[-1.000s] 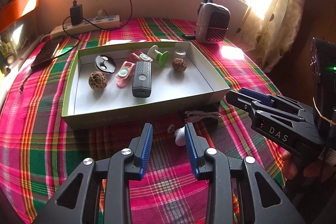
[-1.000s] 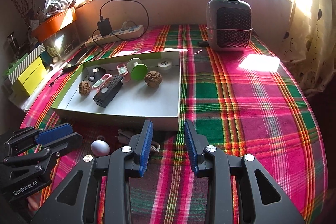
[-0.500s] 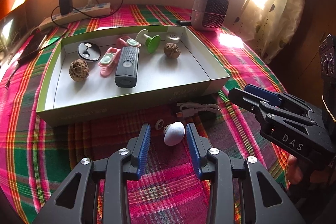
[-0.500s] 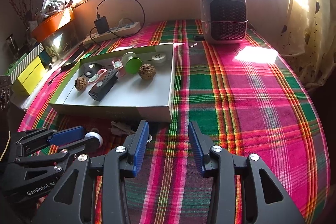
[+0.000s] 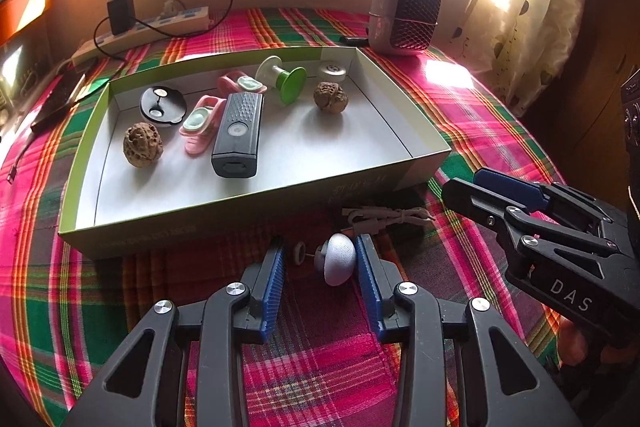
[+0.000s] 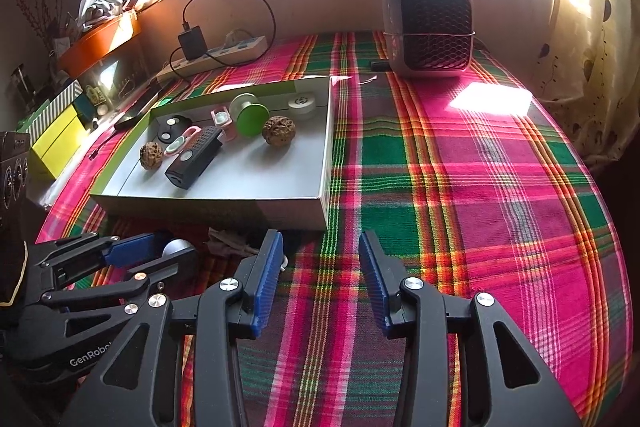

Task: Organize objects
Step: 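Close left gripper on white egg-shaped knob, then move right gripper onto coiled white cable and close while left holds knob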

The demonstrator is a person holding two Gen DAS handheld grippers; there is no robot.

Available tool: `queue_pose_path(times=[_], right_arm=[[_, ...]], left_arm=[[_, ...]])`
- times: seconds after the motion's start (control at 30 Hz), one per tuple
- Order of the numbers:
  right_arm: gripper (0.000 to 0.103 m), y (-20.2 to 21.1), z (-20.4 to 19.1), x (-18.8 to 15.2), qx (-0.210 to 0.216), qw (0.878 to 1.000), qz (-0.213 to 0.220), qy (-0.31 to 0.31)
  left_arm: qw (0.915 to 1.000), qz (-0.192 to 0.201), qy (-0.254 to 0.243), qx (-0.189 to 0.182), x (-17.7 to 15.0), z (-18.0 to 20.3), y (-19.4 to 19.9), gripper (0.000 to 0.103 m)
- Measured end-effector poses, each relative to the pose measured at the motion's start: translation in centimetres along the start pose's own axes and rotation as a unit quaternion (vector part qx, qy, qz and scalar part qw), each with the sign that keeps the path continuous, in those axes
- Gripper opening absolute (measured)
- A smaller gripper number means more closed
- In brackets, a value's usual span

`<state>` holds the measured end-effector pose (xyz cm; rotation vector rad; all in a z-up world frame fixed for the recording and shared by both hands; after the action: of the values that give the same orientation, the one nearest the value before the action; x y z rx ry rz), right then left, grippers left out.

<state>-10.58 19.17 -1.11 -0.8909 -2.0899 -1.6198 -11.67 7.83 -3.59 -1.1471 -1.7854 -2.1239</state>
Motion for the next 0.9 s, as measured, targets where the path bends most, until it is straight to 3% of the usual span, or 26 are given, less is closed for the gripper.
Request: queue_pose_path(times=[0.9], right_arm=[[0.041,-1.9,-3.3,-1.7,0.027,0.997,-0.041,0.053]], left_arm=[[0.9994,0.002,0.030,0.019,-2.1,-2.8,1.6,0.030]])
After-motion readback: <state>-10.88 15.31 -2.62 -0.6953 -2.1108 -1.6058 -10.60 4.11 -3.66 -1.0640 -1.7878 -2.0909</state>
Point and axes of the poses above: each gripper's, at about its wrist camera, not at the fingertips, and y roughly against the way its jaws point, z to its right, x to its top, the point moved 5 cm from there along -y, roughly the way its jaws point, and after that the axes turned 14 degrees about -y, right-handed, at the moved point
